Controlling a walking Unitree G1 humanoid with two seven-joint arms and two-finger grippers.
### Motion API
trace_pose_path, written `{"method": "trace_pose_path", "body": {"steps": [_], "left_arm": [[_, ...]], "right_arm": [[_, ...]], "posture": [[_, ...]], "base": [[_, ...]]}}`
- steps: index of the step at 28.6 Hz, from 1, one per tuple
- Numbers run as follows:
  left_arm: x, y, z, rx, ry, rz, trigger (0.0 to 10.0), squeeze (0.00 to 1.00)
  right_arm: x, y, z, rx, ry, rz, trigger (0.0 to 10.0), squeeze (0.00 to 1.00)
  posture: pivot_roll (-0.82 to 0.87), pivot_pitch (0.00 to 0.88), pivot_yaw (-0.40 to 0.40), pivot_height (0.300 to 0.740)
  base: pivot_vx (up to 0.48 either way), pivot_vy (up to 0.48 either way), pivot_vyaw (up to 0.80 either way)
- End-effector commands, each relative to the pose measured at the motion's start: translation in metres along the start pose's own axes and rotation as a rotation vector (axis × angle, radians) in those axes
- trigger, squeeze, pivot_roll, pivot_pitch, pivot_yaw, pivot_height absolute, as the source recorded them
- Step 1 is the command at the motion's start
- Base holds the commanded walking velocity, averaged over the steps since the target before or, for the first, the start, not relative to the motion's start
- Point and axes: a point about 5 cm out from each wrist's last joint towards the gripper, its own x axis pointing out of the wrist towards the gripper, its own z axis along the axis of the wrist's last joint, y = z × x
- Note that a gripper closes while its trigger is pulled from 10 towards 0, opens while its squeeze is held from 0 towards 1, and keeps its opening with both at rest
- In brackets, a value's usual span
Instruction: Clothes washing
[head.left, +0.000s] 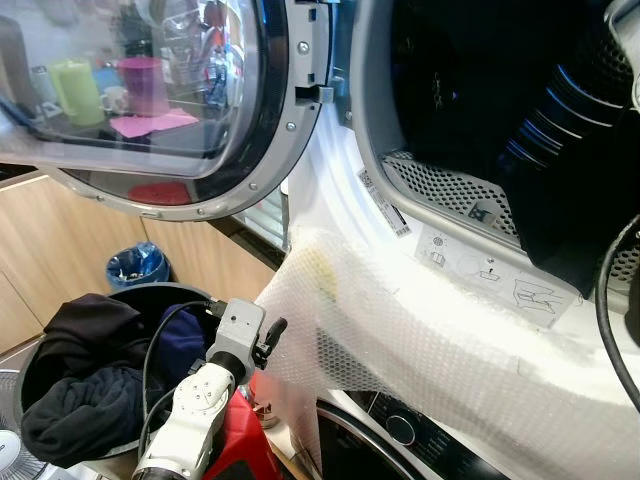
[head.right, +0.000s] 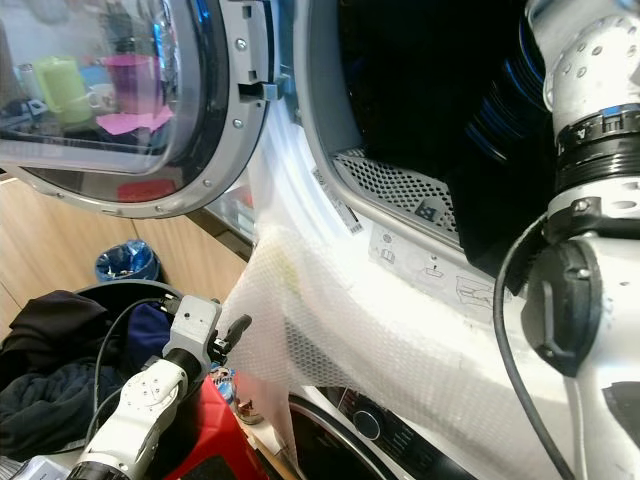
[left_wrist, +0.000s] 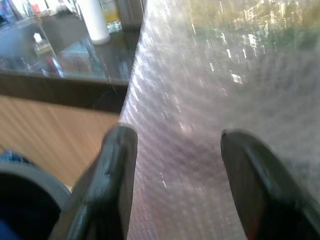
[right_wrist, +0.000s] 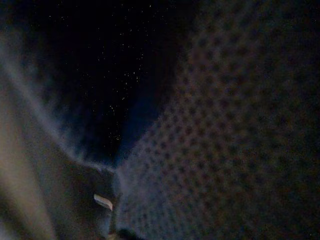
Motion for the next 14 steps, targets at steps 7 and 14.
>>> {"method": "trace_pose_path", "body": {"steps": [7, 14], "left_arm": [[-0.002, -0.008, -0.011, 0.000, 0.061, -0.021, 10.0, 0.00], [-0.003, -0.011, -0.012, 0.011, 0.076, -0.059, 10.0, 0.00]], "right_arm": [[-0.019, -0.073, -0.010, -0.171, 0.071, -0.481, 10.0, 0.00], [-0.021, -0.080, -0.016, -0.263, 0.111, -0.506, 10.0, 1.00]], "posture": [[0.14, 0.003, -0.078, 0.740], [0.13, 0.018, -0.064, 0.740]], "base": [[0.000, 0.000, 0.00], [0.000, 0.000, 0.00]]}}
